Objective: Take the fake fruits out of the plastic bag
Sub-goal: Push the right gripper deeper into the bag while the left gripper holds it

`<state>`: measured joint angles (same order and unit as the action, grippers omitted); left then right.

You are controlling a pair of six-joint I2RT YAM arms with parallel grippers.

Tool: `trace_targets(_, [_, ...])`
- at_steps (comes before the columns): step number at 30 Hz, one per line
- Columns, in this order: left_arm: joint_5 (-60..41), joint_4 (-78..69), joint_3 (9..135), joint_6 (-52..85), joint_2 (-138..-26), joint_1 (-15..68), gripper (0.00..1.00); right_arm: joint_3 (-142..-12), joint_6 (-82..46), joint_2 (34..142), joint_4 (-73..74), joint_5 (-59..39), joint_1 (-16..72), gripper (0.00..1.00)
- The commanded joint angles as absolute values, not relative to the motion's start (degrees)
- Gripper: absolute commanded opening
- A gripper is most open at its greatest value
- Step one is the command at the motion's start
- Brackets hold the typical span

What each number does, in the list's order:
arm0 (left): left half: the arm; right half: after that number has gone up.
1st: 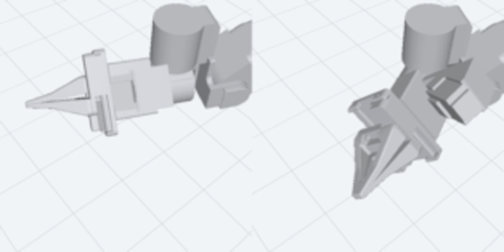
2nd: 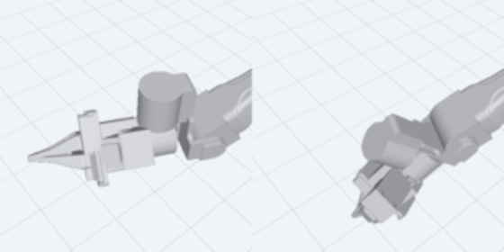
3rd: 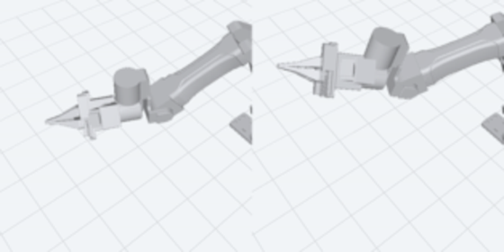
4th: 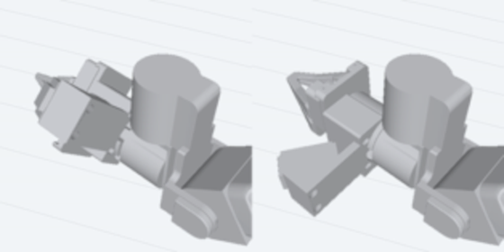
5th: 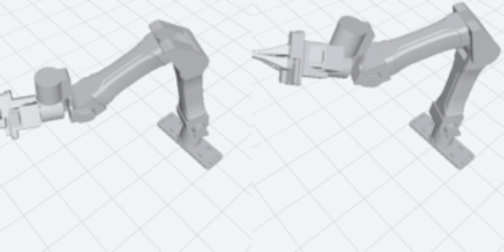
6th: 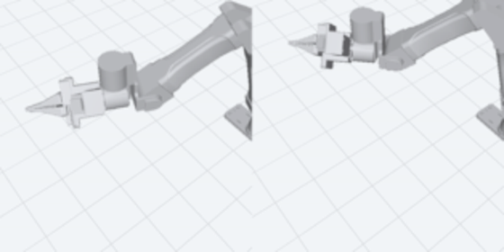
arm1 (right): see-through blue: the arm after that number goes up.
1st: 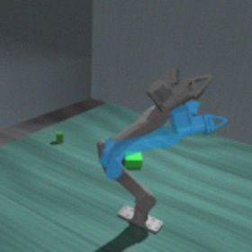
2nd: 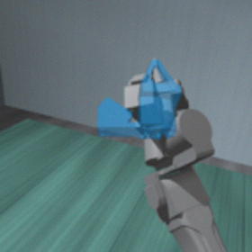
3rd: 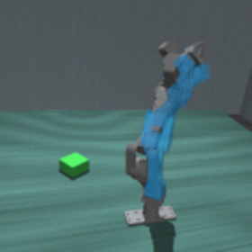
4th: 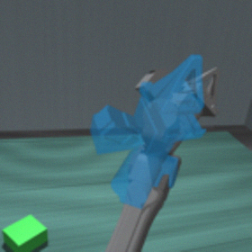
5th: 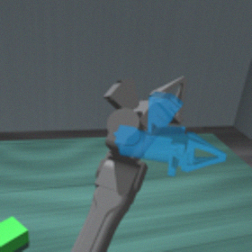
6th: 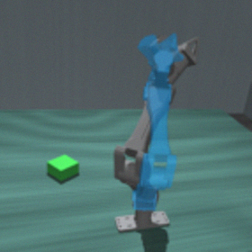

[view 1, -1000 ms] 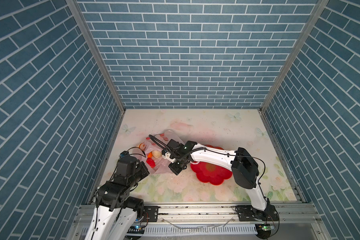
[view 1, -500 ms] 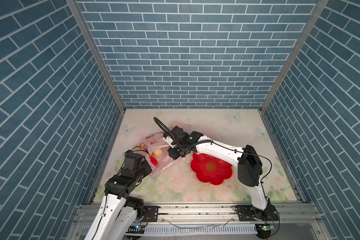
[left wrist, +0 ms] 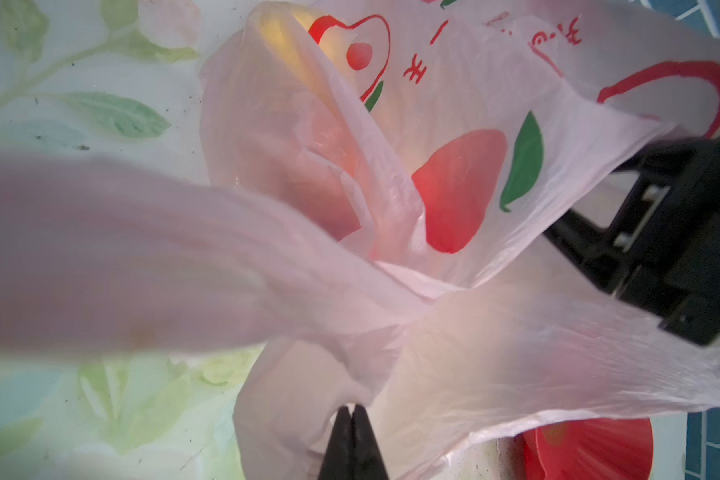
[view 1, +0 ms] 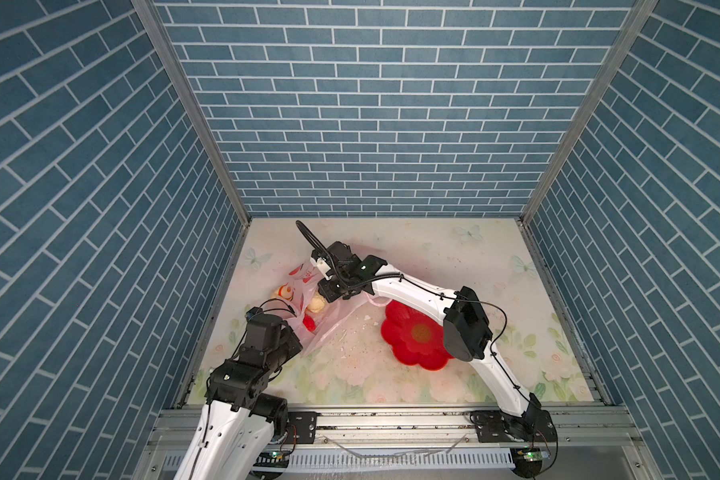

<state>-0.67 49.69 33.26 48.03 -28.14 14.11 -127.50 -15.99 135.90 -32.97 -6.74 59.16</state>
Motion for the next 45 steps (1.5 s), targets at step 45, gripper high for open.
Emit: trace_targets(45, [0.6,44.6,29.3,46.3,-21.7,14.5,0.0,-134.3,-41.9,145.3,-32.6,-8.9,58.9,0.7])
